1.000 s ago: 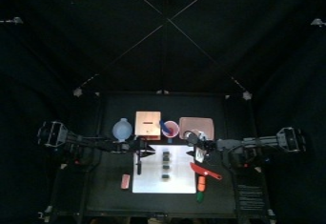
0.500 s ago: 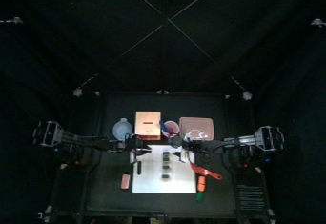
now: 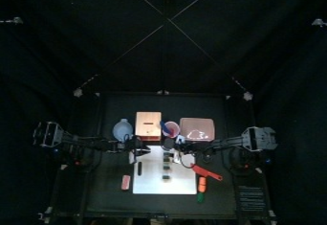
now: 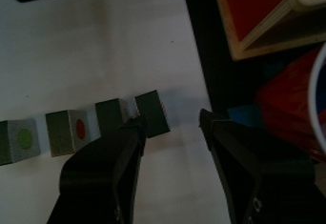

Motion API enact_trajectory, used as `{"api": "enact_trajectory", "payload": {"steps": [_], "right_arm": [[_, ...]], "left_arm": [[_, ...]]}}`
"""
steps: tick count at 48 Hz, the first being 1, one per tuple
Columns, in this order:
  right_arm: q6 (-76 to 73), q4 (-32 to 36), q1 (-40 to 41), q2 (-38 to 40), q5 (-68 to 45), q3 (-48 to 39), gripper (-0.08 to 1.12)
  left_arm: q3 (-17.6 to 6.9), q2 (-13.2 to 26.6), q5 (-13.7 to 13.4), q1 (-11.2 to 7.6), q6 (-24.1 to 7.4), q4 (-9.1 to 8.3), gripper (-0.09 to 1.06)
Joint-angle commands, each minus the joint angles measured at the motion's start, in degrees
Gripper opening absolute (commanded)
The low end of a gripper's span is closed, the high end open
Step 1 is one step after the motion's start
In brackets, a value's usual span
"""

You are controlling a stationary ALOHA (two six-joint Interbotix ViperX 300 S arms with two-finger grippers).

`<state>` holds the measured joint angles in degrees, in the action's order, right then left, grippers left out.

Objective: Place sushi on board then cut the sushi with the knife then place the pieces on the plate
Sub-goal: Place the 4 sushi pieces on the plate

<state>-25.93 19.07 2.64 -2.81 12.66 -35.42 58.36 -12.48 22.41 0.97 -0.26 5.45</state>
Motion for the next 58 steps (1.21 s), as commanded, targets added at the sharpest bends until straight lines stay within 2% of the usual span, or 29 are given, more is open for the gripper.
{"api": "enact_trajectory", "payload": {"steps": [1,38,44,53,58], "right_arm": [[0.09,-0.09,-0.18,0.53,-0.35,1.85,0.83],[-0.62,-0.79,-1.32,-5.19,0.0,4.13,0.8],[-0.53,-1.41,-1.14,-6.42,2.11,4.92,0.75],[-0.79,-1.76,-1.14,-6.06,4.48,5.27,0.61],[-0.7,-3.25,-1.14,-3.96,5.27,4.57,0.6]], "left_arm": [[-0.62,-0.62,0.62,0.26,0.0,0.0,0.6],[0.44,-0.62,0.53,0.26,0.18,0.09,0.6],[0.44,-0.44,0.53,0.26,0.18,0.26,0.6],[0.44,-0.26,0.53,0.26,0.18,0.88,0.6],[0.44,-0.18,0.53,0.26,0.26,1.05,0.6]]}}
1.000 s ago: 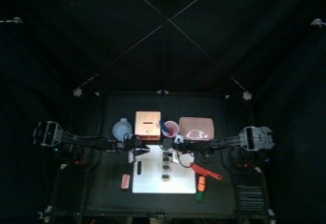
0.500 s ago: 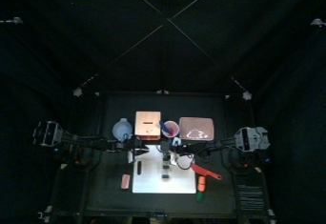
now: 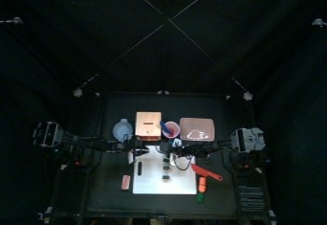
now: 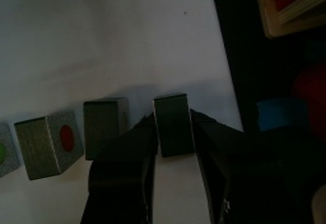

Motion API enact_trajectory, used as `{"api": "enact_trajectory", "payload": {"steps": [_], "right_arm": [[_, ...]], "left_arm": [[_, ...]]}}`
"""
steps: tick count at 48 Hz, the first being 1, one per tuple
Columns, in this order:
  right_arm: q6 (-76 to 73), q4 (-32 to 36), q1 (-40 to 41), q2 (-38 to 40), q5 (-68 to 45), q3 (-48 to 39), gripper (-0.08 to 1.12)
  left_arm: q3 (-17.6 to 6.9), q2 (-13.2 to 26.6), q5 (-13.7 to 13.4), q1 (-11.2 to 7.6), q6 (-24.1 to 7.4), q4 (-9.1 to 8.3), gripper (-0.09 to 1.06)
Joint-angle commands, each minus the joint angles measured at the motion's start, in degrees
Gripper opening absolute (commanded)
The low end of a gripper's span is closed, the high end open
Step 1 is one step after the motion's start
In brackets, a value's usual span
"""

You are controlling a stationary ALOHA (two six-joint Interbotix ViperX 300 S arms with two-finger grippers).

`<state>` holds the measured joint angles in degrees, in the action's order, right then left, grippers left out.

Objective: Place sushi on board then cut the sushi with the knife then place the pieces on the plate
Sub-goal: Place the 4 sushi pieces on the plate

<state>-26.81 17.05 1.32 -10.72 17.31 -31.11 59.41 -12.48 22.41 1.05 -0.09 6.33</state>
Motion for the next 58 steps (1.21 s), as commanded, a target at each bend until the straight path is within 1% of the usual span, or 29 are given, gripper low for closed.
{"api": "enact_trajectory", "payload": {"steps": [1,10,17,22,27,36,45,58], "right_arm": [[0.18,-1.67,0.26,4.83,0.79,-0.18,0.6],[0.0,-2.55,1.58,12.74,1.93,-3.34,0.6],[0.0,-4.22,4.31,19.69,6.33,-6.06,0.6],[0.09,-4.39,6.94,22.76,11.16,-7.56,0.59],[0.09,-4.04,9.49,24.08,13.18,-8.53,0.59],[0.0,-4.04,16.35,22.5,12.92,-9.84,0.58],[0.09,-4.04,21.88,17.67,8.26,-10.46,0.58],[0.18,-3.96,25.31,12.57,5.27,-10.55,0.6]], "left_arm": [[-0.62,-0.26,0.53,0.18,0.0,0.18,0.6],[-0.62,-0.18,0.62,0.18,0.0,0.18,0.6],[-0.53,-0.09,0.53,0.18,-0.09,0.18,0.6],[-0.62,-0.09,0.53,0.18,-0.09,0.18,0.6],[-0.53,0.0,0.62,0.18,-0.18,0.18,0.6],[-0.53,0.0,0.53,0.18,-0.18,0.18,0.6],[-0.53,0.26,0.53,0.18,-0.18,0.26,0.6],[-0.53,0.26,0.53,0.18,0.0,0.26,0.6]]}}
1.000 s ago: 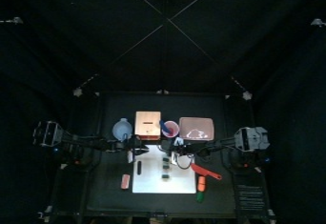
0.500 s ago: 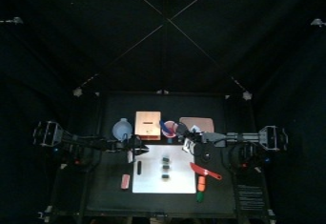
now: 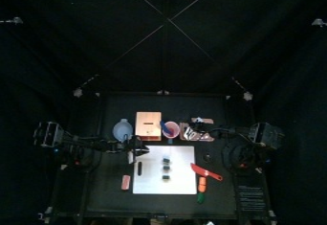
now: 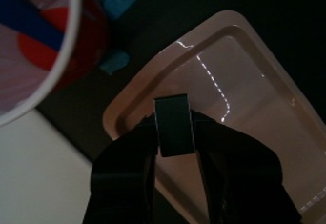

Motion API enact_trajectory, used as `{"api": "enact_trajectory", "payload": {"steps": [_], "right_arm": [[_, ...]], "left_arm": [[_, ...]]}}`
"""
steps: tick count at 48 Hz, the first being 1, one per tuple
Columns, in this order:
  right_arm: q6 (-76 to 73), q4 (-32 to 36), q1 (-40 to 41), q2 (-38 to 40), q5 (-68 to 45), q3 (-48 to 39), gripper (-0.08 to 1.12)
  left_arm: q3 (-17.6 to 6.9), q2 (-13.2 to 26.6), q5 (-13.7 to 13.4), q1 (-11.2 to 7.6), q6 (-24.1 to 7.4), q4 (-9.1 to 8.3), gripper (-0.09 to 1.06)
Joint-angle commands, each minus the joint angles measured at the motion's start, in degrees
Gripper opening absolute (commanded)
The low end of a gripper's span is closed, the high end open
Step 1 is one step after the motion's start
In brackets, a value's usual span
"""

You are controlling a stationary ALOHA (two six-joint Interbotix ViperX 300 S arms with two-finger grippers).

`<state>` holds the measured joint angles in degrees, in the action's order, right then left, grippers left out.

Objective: Place sushi on board then cut the sushi with the knife then place the pieces on the plate
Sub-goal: Place the 4 sushi pieces on the plate

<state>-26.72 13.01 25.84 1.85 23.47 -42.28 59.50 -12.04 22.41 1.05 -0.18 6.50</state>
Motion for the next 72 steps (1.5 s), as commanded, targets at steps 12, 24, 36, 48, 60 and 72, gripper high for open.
{"api": "enact_trajectory", "payload": {"steps": [12,24,36,48,60,72], "right_arm": [[0.0,-0.26,0.88,-1.14,-0.79,0.26,0.7],[0.35,0.18,1.14,1.23,1.76,0.62,0.87],[0.7,0.53,-3.78,7.65,4.39,2.55,0.87],[0.7,0.62,-18.37,6.5,4.31,6.5,0.87],[0.09,0.35,-26.19,1.41,3.52,10.9,0.87],[0.0,-0.09,-28.48,-4.22,2.81,15.03,0.87]], "left_arm": [[-0.53,-0.09,0.44,0.18,-0.09,0.0,0.6],[-0.62,-0.09,0.44,0.44,0.0,0.09,0.6],[-0.7,0.0,0.35,0.44,0.09,0.0,0.6],[-0.88,-0.09,0.44,0.35,0.18,0.09,0.6],[-0.97,0.0,0.44,0.44,0.09,0.26,0.6],[-0.62,0.0,0.44,0.44,0.18,1.05,0.6]]}}
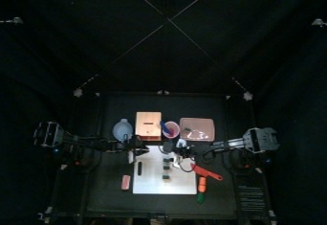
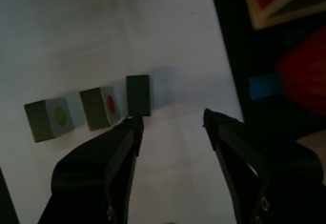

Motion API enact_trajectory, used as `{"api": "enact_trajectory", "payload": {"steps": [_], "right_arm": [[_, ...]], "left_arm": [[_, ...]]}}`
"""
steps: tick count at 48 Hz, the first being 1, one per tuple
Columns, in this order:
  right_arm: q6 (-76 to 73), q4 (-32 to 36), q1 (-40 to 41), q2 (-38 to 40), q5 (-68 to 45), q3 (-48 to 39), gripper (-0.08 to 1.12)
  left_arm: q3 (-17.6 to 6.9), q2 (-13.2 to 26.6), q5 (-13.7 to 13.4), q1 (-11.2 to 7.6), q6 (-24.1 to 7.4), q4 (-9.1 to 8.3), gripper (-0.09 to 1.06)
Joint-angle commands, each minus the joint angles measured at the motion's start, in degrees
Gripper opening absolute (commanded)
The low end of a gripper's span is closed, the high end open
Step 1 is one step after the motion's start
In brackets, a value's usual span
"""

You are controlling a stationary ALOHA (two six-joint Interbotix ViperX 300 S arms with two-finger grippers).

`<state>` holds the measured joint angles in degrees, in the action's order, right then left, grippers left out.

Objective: Place sushi on board then cut the sushi with the knife then place the pieces on the plate
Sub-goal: Place the 4 sushi pieces on the plate

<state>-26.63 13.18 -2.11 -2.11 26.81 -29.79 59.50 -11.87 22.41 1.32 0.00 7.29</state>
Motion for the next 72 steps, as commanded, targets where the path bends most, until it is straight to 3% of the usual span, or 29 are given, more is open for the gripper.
{"api": "enact_trajectory", "payload": {"steps": [1,31,47,60,72], "right_arm": [[-0.09,-0.35,-0.62,-0.7,-0.53,2.9,0.87],[0.0,-1.58,-1.23,-8.44,-1.93,6.59,0.85],[-0.09,-2.02,-0.97,-8.17,-2.2,5.54,0.67],[-0.26,-3.08,2.99,2.55,0.88,-0.97,0.65],[-0.18,-3.08,12.74,14.24,6.68,-8.79,0.65]], "left_arm": [[-0.62,-0.26,0.35,0.18,0.0,0.35,0.6],[-0.26,-0.18,0.09,0.18,-0.26,0.35,0.6],[-0.18,-0.18,0.18,0.18,-0.09,0.35,0.6],[-0.18,-0.26,0.09,0.18,-0.18,0.35,0.6],[-0.18,-0.18,0.09,0.26,-0.18,0.35,0.6]]}}
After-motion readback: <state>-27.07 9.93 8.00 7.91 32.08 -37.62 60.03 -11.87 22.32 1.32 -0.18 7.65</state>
